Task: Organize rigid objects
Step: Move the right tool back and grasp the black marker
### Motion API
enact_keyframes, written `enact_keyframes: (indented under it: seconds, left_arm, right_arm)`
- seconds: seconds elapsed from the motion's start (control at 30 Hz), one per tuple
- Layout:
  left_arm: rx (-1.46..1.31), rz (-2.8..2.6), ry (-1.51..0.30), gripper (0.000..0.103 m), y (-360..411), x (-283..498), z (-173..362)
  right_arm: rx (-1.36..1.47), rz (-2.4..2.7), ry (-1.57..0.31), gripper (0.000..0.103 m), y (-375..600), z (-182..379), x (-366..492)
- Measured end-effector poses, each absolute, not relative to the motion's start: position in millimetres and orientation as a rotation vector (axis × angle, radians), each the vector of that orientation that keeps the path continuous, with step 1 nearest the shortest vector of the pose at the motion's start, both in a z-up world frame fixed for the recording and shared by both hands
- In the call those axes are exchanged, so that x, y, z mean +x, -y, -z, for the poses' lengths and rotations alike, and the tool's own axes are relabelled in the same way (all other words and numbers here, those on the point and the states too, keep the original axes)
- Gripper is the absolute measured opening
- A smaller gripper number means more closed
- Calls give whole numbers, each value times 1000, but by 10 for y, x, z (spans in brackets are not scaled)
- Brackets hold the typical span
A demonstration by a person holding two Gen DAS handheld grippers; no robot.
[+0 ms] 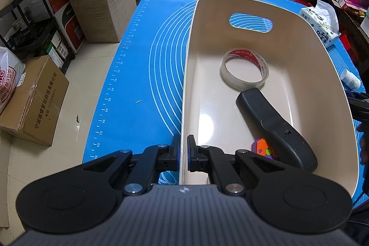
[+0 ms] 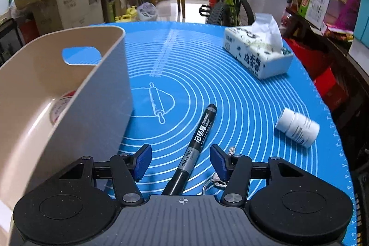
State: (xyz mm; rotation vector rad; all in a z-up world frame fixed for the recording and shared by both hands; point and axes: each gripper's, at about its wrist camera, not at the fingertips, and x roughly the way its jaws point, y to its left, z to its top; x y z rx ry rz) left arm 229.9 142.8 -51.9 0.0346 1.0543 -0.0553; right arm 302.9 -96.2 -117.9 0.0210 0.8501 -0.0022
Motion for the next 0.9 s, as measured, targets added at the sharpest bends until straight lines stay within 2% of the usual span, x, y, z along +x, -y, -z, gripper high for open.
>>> enact_keyframes:
  seconds: [0.07, 0.2, 0.37, 0.43, 0.47, 0.63, 0.7, 0.9]
  left_arm:
    - [34, 56, -1054, 6, -1427, 2299, 519]
    - [35, 55, -1054, 6, -1426, 2299, 519]
    - [35, 54, -1054, 6, -1423, 2298, 518]
    - [38, 53, -1053, 6, -1417, 2300, 522]
    - [37, 52, -1053, 6, -1421, 2302, 523]
    - [38, 52, -1053, 6, -1412, 2304, 523]
    - [38, 53, -1054, 6, -1412, 2305, 525]
    - [37, 53, -1053, 6, -1412, 2304, 525]
  right_arm:
    - [23, 17, -863, 64, 973, 1239, 3075]
    - [35, 46, -891, 55, 989, 1343, 3133]
    - [-30, 32, -883, 53, 961, 1417, 3104]
    - [-41, 10, -878, 44, 934, 1414, 3089]
    - [-54, 0, -877, 34, 906, 1410, 3087]
    - [-111, -8, -863, 30, 800, 1411, 3062]
    - [-99, 2, -861, 25, 823, 1404, 3052]
    - [-78, 12, -847, 24, 903, 1362, 2967]
